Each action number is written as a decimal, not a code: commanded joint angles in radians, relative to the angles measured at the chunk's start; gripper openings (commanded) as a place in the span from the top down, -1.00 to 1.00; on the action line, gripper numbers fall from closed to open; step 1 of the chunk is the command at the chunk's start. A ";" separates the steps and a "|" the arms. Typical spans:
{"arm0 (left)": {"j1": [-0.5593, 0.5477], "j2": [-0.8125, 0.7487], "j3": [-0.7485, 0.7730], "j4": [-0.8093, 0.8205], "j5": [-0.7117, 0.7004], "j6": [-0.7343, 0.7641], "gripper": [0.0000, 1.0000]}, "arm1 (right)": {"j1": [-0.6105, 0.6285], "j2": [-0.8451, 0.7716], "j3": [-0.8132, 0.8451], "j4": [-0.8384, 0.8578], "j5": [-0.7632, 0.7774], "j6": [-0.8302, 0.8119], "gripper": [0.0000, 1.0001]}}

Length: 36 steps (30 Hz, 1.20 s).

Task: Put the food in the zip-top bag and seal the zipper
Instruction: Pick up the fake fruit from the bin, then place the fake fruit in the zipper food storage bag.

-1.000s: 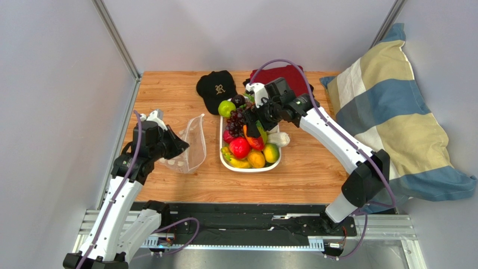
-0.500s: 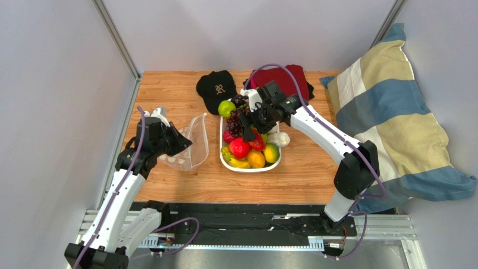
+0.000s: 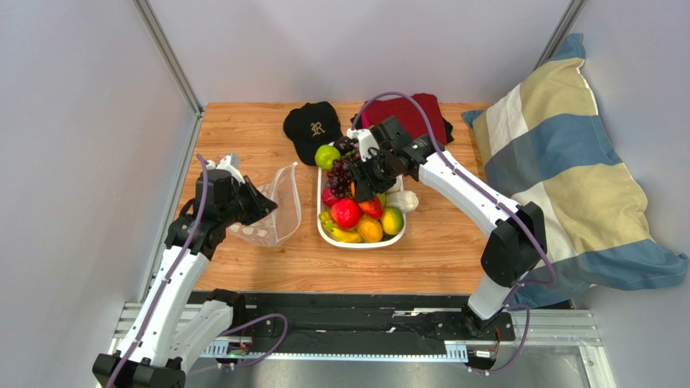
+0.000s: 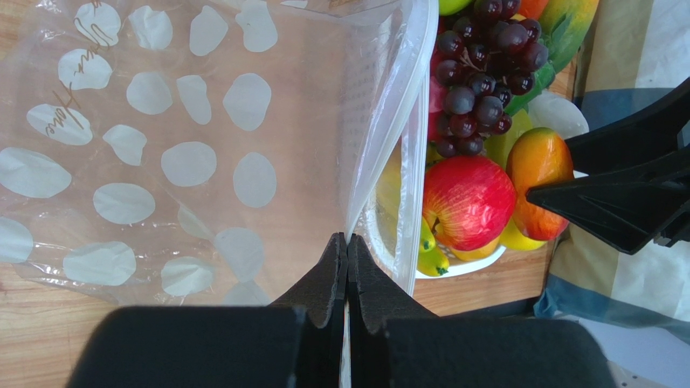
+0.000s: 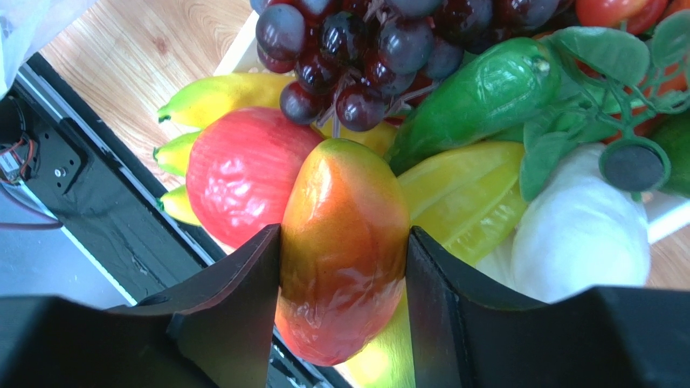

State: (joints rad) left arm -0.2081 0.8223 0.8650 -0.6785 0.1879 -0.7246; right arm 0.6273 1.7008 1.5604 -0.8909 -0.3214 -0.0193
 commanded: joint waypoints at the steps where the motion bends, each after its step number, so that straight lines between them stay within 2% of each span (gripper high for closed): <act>1: 0.004 -0.023 0.048 -0.016 0.027 -0.012 1.00 | -0.003 -0.023 0.102 -0.075 0.028 -0.033 0.67; 5: 0.006 -0.014 0.065 -0.024 0.120 -0.025 1.00 | -0.003 -0.020 0.283 -0.152 0.019 -0.051 0.98; 9: 0.015 -0.020 0.068 0.013 0.237 -0.053 1.00 | -0.001 -0.007 0.458 -0.183 -0.047 -0.002 1.00; 11: 0.016 -0.022 0.066 0.037 0.292 -0.099 1.00 | 0.005 -0.019 0.492 -0.139 -0.082 0.083 1.00; 12: 0.016 -0.020 0.068 0.039 0.310 -0.113 1.00 | 0.009 -0.030 0.489 -0.065 -0.087 0.117 1.00; 14: 0.016 -0.012 0.072 0.045 0.381 -0.151 1.00 | 0.032 -0.079 0.452 0.044 -0.106 0.171 1.00; 18: 0.018 -0.043 0.042 0.102 0.458 -0.222 1.00 | 0.101 -0.160 0.285 0.426 -0.090 0.332 1.00; 21: 0.019 -0.069 0.016 0.181 0.505 -0.280 1.00 | 0.176 -0.171 0.207 0.580 -0.045 0.390 1.00; 26: 0.024 -0.069 -0.001 0.252 0.551 -0.326 1.00 | 0.271 -0.133 0.162 0.658 0.013 0.478 1.00; 31: 0.038 -0.074 -0.023 0.292 0.578 -0.352 1.00 | 0.290 -0.086 0.116 0.659 0.030 0.532 1.00; 36: 0.079 -0.100 -0.040 0.307 0.596 -0.366 1.00 | 0.290 -0.131 -0.029 0.659 0.074 0.530 1.00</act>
State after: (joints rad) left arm -0.1585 0.7570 0.8360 -0.4412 0.7349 -1.0489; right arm 0.9195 1.6001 1.6173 -0.2729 -0.3130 0.4858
